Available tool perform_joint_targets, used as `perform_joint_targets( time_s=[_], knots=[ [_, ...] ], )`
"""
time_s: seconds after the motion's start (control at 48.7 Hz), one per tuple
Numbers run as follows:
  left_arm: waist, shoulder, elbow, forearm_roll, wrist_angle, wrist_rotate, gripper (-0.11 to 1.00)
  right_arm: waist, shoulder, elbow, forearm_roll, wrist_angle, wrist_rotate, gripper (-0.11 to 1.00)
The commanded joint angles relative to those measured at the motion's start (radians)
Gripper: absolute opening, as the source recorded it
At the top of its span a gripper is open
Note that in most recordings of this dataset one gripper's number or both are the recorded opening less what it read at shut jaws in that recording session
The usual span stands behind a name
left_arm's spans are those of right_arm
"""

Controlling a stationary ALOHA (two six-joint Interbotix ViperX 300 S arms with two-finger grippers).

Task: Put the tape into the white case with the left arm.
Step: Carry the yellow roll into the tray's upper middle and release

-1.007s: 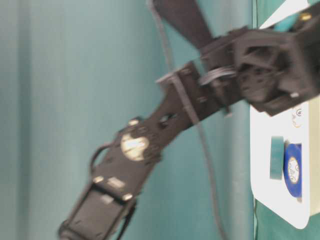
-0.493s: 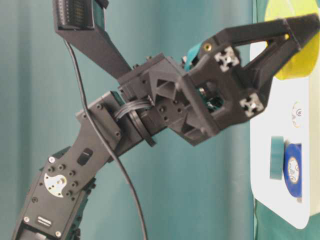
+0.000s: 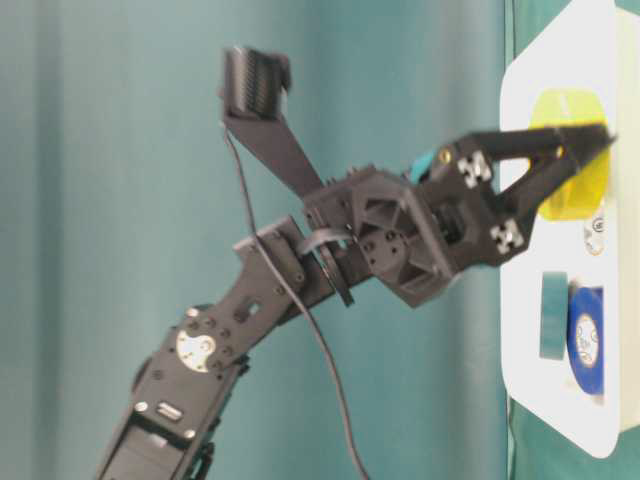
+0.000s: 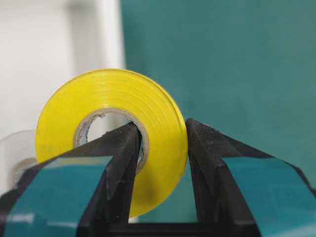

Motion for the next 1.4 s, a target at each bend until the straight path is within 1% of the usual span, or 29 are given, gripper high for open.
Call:
perform_joint_targets(
  time_s=[0.0,0.082,0.226,0.534,0.657,0.801,1.377],
  knots=[
    [0.018,-0.054,-0.008,0.003,-0.006,0.035,0.27,-0.003,0.011,-0.009,-0.002,-0.008,0.000,0.62],
    [0.043,-0.052,-0.006,0.003,-0.011,0.083,0.27,-0.002,0.009,-0.009,-0.002,-0.008,0.000,0.62],
    [0.094,-0.049,-0.005,0.003,-0.017,0.124,0.27,-0.002,0.009,-0.008,-0.002,-0.008,0.000,0.62],
    [0.206,-0.032,0.018,0.003,-0.055,0.135,0.27,-0.002,0.011,-0.009,-0.002,-0.008,0.000,0.62],
    [0.233,-0.032,0.032,0.003,-0.071,0.135,0.27,-0.002,0.011,-0.008,-0.002,-0.008,0.000,0.62],
    [0.249,-0.032,0.038,0.003,-0.083,0.135,0.27,-0.002,0.011,-0.008,-0.002,-0.008,0.000,0.62],
    [0.249,-0.032,0.048,0.002,-0.087,0.132,0.27,-0.002,0.009,-0.008,-0.002,-0.008,0.000,0.62]
  ],
)
